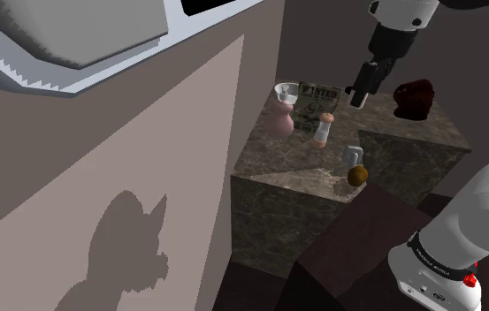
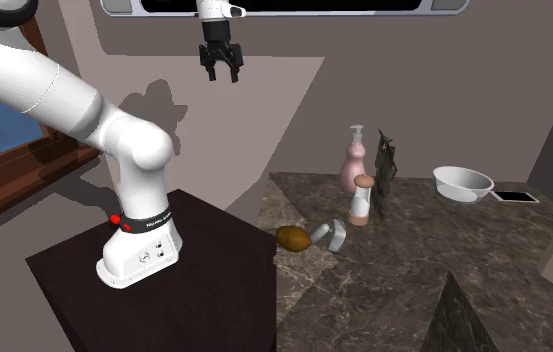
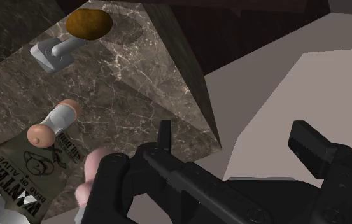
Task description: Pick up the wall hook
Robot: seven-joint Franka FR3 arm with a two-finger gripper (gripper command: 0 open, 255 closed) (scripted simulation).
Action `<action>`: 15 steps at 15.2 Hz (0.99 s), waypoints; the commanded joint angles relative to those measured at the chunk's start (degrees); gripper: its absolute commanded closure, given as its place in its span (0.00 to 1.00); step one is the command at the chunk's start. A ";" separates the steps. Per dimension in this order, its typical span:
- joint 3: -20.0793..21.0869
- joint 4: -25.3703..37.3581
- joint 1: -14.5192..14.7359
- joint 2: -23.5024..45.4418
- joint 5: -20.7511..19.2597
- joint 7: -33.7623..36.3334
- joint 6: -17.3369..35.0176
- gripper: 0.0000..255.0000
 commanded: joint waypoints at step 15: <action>-9.73 -6.85 -8.98 15.54 -1.70 1.67 20.95 0.00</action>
